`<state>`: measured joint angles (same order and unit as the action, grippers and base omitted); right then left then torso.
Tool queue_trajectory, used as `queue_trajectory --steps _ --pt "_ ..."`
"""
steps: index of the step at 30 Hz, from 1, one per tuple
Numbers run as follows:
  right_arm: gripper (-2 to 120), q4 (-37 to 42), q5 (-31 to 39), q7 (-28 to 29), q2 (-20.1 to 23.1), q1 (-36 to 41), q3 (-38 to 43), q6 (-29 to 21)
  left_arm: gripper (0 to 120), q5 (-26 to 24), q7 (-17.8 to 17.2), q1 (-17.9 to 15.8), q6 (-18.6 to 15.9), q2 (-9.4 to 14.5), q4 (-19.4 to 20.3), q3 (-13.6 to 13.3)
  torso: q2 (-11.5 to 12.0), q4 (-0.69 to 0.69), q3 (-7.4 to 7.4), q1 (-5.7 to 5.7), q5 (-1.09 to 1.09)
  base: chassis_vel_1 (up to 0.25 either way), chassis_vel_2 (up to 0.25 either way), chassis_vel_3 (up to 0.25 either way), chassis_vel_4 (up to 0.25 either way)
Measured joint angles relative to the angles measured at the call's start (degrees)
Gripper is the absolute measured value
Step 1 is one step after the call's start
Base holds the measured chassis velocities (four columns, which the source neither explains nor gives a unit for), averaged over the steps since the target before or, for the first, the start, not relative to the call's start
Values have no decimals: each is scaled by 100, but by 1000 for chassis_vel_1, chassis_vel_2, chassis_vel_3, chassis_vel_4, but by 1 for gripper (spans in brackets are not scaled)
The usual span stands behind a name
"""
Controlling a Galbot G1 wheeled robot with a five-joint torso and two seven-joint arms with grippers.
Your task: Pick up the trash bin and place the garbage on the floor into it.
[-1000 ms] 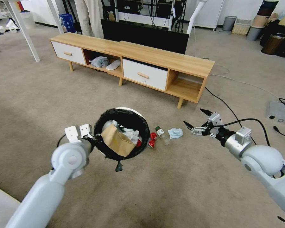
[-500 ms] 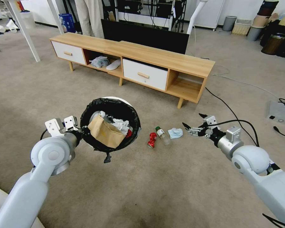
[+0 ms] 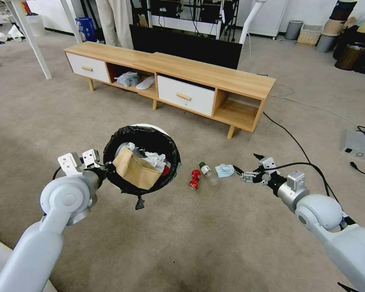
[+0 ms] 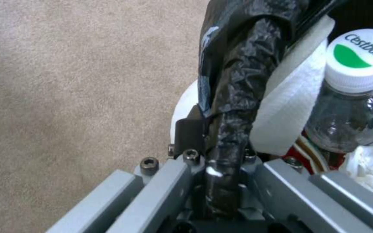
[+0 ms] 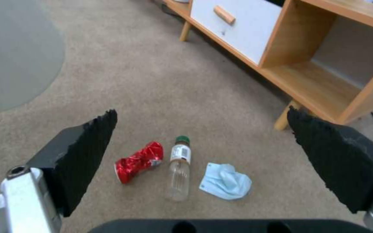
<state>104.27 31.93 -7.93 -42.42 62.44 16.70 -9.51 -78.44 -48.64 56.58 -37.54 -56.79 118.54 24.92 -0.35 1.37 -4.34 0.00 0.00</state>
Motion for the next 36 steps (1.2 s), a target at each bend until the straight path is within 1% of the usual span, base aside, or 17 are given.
queue_trajectory --steps 14,19,28,29,30,33,36 --pt "100 -54 -46 -79 -74 -25 -46 162 0 18 23 25 11 -7 0 7 0 -1 0 0 0 -4 4 2 -5" --pt "100 -58 -38 -89 -61 -20 -39 239 0 23 39 10 21 -16 -2 6 0 0 1 0 0 -100 106 112 -115" --pt "100 -76 -28 -167 -45 -39 -34 340 0 40 54 -19 39 -47 -19 -16 0 -1 0 0 -1 -193 193 181 -183" --pt "100 -79 -30 -173 -48 -51 -40 355 0 40 61 -19 45 -47 -22 -10 0 0 0 0 -1 -107 111 130 -70" --pt "100 -83 -34 -199 -54 -57 -48 374 0 42 67 -18 49 -47 -25 -6 1 0 -3 -1 3 -18 50 67 -70" --pt "100 -103 -40 -251 -55 -67 -64 481 0 46 79 -26 60 -52 -37 -5 1 -2 -2 -1 1 -6 17 22 -23" --pt "100 -123 -41 -274 -54 -68 -65 533 0 49 82 -50 69 -76 -54 -25 0 -1 1 0 -1 0 0 0 0"
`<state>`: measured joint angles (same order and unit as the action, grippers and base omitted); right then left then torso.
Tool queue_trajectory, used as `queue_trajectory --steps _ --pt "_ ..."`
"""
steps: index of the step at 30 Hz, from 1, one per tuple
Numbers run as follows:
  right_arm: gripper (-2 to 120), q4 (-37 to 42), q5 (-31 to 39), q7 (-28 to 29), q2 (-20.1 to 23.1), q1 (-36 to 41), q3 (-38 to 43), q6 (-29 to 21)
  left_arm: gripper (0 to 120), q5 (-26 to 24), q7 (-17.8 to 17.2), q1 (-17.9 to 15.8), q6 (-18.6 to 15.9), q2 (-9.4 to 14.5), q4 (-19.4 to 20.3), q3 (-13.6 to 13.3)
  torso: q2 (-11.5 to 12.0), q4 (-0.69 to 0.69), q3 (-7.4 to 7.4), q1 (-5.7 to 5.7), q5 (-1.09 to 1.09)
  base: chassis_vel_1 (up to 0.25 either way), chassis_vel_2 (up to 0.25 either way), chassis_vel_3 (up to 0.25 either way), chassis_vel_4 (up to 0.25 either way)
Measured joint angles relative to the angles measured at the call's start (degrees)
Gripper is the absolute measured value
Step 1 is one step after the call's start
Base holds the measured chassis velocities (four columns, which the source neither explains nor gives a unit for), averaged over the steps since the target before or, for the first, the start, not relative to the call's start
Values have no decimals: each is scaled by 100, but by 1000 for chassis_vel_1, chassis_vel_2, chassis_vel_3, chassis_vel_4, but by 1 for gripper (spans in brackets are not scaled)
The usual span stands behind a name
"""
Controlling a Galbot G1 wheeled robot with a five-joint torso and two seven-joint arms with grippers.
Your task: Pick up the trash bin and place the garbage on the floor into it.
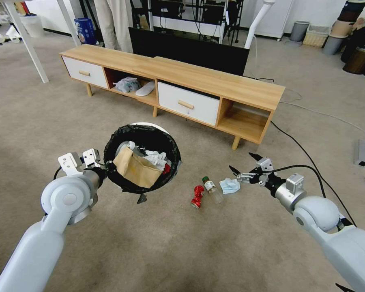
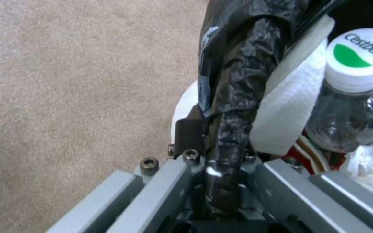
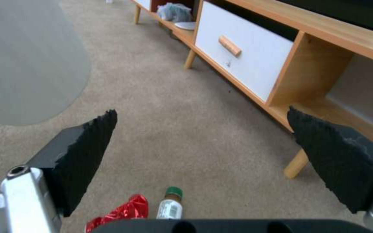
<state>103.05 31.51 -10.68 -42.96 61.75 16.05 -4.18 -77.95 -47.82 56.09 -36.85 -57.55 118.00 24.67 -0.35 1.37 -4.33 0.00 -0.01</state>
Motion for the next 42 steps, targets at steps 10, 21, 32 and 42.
queue_trajectory --steps 10,21,32,42 --pt "100 -68 1 -90 -24 0 5 87 0 25 20 -32 1 -43 -45 -28 0 0 0 0 1 0 0 0 0" --pt "100 -116 16 -114 -57 -27 -6 118 0 47 46 -58 7 -89 -89 -54 -1 -1 -1 0 0 -69 56 71 -64" --pt "100 -146 17 -99 -47 -33 -22 231 0 55 52 -83 16 -95 -103 -81 -1 2 -1 0 -1 -225 229 239 -240" --pt "100 -175 10 -99 -50 -62 -69 341 0 61 55 -68 22 -74 -115 -71 0 3 -3 -1 -2 -188 192 167 -162"
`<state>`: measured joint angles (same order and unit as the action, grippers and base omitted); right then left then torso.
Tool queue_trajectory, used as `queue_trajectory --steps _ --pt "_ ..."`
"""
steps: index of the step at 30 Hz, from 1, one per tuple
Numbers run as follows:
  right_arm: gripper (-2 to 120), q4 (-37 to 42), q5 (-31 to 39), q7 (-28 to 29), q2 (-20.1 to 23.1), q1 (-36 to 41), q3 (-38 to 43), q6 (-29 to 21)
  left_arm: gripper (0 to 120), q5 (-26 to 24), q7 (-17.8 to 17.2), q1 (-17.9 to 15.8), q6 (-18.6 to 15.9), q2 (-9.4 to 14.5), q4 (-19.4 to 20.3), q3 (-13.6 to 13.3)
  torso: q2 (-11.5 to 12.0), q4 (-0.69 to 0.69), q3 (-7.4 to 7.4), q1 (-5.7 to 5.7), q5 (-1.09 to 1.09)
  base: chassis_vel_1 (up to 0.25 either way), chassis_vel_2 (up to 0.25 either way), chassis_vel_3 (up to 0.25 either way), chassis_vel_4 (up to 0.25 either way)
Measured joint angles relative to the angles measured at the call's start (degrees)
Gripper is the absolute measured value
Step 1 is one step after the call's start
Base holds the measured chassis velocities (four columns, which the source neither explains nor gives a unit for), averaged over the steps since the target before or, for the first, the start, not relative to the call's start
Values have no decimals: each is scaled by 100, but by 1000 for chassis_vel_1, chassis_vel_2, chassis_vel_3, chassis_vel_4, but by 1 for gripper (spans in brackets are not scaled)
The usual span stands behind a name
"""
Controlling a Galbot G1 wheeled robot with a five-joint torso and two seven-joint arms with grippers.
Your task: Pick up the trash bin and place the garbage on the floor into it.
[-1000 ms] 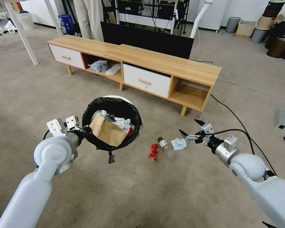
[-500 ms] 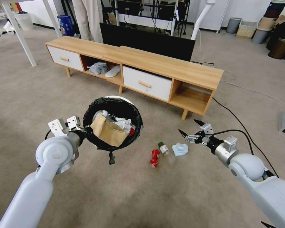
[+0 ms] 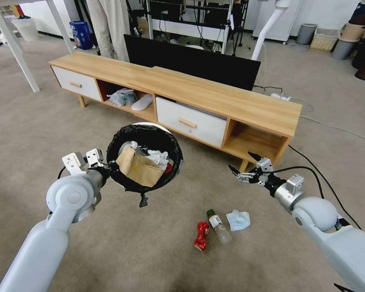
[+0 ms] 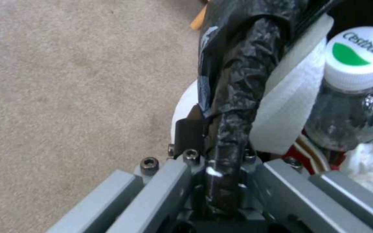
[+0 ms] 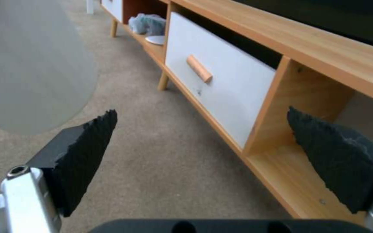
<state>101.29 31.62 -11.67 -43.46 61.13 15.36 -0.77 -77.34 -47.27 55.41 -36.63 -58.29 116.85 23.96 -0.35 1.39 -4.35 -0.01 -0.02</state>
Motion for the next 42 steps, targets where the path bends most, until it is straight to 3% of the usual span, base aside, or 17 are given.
queue_trajectory --steps 16,27,42 --pt "100 121 44 -73 116 -28 -64 -37 0 67 32 36 0 -66 17 -40 0 -2 2 1 2 12 -11 -15 6" --pt "100 168 62 65 324 -73 -926 -566 0 149 53 131 5 -92 61 -61 0 -3 2 1 2 0 0 0 0" --pt "100 -376 -328 73 168 106 -1529 -683 0 180 58 113 15 -123 40 -76 0 -2 2 1 2 0 0 0 0"
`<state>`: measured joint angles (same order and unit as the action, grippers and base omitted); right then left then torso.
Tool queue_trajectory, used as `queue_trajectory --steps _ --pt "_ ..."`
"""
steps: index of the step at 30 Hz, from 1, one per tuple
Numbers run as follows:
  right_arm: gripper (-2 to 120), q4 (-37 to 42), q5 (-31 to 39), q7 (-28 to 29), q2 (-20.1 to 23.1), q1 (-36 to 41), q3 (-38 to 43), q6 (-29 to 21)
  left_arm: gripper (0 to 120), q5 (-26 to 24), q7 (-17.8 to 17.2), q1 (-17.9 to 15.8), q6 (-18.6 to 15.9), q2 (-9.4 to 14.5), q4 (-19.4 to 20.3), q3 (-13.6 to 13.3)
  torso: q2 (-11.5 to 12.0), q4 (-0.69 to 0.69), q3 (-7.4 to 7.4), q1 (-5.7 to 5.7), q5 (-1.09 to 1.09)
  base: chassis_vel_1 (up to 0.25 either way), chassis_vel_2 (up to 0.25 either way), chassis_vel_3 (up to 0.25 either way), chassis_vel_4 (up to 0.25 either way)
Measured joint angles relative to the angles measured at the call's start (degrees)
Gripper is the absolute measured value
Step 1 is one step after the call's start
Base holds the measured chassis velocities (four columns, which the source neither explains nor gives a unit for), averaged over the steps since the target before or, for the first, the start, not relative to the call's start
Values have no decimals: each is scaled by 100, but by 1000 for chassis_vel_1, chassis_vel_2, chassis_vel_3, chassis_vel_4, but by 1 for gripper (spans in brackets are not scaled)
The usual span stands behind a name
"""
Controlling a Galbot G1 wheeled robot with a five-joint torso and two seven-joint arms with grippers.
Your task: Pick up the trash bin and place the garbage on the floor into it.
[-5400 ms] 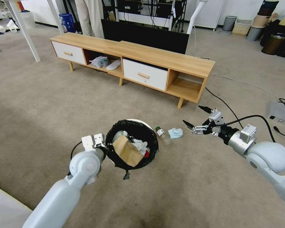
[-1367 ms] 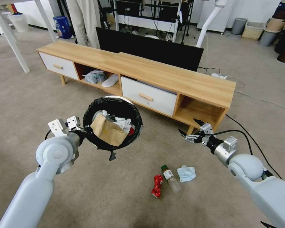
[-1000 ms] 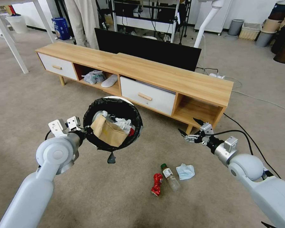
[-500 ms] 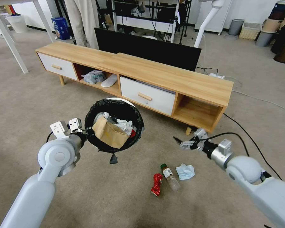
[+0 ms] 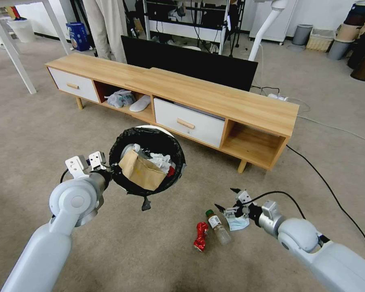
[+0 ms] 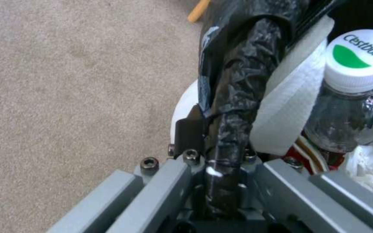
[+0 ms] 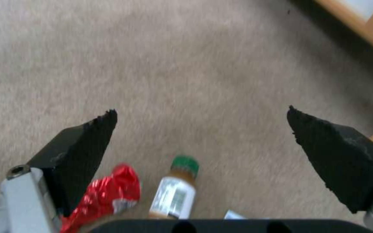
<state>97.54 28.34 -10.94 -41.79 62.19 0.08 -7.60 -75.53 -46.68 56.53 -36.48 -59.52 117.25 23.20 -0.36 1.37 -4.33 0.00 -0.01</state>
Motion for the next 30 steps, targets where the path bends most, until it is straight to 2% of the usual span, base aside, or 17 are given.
queue_trajectory --steps 15,30 --pt "100 -1328 -221 -182 -644 -227 -315 435 0 132 99 -34 30 -86 -110 -56 0 0 0 0 1 0 0 0 0" --pt "100 -2030 -325 -239 -1095 -541 -628 580 0 175 161 49 34 -103 -139 -25 1 0 0 0 0 0 0 0 0"
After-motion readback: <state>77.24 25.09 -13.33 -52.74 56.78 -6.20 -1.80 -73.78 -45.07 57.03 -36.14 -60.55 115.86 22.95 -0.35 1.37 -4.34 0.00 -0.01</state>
